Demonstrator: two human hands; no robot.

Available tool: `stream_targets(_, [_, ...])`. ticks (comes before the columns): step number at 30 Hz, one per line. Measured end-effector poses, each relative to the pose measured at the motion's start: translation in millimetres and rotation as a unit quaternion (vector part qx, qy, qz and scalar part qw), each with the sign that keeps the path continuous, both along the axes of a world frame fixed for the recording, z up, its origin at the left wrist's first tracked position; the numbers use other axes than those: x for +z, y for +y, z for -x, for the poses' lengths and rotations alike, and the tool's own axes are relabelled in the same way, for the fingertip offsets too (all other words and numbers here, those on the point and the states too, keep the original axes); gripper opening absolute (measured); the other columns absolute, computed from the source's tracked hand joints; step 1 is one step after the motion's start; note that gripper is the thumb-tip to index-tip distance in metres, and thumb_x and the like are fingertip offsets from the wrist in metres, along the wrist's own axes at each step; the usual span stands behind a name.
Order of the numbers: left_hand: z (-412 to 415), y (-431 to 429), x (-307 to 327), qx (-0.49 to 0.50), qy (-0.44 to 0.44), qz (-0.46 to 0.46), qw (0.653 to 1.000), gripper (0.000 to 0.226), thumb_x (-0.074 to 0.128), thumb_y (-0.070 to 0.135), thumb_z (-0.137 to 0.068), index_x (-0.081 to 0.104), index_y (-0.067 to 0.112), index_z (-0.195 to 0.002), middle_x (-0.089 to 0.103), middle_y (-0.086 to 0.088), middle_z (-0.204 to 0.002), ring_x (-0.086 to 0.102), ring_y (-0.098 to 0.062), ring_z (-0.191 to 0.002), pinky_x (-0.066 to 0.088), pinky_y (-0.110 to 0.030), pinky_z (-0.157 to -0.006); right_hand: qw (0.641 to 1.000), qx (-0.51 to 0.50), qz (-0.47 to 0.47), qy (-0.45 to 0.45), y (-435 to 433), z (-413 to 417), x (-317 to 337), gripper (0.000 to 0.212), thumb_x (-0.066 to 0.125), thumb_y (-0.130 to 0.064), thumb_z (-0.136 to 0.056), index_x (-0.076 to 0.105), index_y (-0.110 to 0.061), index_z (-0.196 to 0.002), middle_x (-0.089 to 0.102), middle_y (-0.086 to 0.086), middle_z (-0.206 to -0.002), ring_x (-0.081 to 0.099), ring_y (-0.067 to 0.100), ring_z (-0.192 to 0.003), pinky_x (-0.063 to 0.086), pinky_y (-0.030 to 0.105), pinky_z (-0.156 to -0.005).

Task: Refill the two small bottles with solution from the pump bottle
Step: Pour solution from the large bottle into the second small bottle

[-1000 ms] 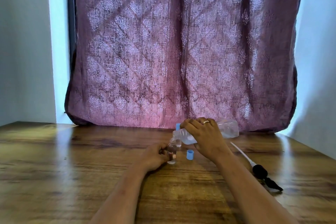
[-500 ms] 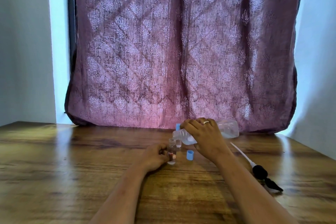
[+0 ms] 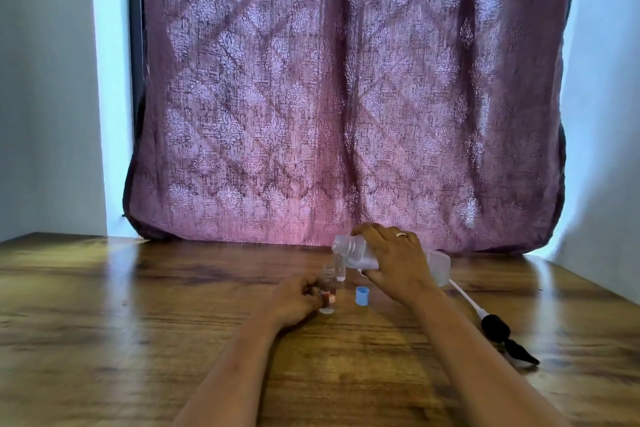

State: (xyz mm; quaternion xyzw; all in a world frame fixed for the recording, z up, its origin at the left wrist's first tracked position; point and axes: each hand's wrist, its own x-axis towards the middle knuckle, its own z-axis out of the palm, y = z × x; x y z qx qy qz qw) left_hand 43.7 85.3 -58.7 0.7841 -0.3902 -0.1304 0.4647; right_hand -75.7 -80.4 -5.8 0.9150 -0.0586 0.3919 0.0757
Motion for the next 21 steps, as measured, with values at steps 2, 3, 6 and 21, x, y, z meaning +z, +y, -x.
stream_targets(2, [0.0,0.3,-1.2,0.002,-0.005,0.005,1.000,0.018,0.073,0.032,-0.080,0.069,0.033,-0.097,0.071,-0.009,-0.104,0.066,-0.024,-0.101,0.051,-0.043,-0.095,0.999,0.010,-0.052,-0.011,-1.6,0.0,1.8,0.056,0.069,-0.034,-0.071,0.041,-0.035,-0.120,0.058,-0.009,-0.114,0.056,0.022,-0.098,0.035,0.035,-0.081])
stream_targets(3, [0.3,0.4,-1.4,0.004,-0.006,0.009,1.000,0.016,0.074,0.032,-0.080,0.069,0.034,-0.095,0.071,-0.012,-0.104,0.066,-0.027,-0.101,0.051,-0.044,-0.095,0.996,0.017,-0.079,-0.025,-3.0,0.0,2.8,0.057,0.070,-0.038,-0.071,0.042,-0.035,-0.120,0.058,-0.009,-0.114,0.056,0.022,-0.097,0.035,0.035,-0.081])
stream_targets(6, [0.1,-0.3,-1.5,0.009,-0.011,0.010,1.000,0.015,0.075,0.033,-0.078,0.069,0.034,-0.092,0.071,-0.012,-0.105,0.065,-0.028,-0.102,0.051,-0.045,-0.096,0.985,0.041,-0.150,-0.076,-7.5,1.6,5.9,0.061,0.075,-0.043,-0.069,0.043,-0.032,-0.120,0.058,-0.008,-0.113,0.057,0.020,-0.094,0.039,0.036,-0.080])
stream_targets(21, [6.3,1.0,6.4,0.019,0.000,0.029,0.999,0.028,0.076,0.025,-0.078,0.066,0.024,-0.104,0.070,-0.006,-0.105,0.064,-0.022,-0.101,0.048,-0.036,-0.094,0.867,0.130,-0.413,-0.247,-24.4,-1.9,8.9,0.078,0.089,-0.024,-0.057,0.041,-0.026,-0.119,0.050,-0.003,-0.112,0.050,-0.001,-0.085,0.041,0.002,-0.062])
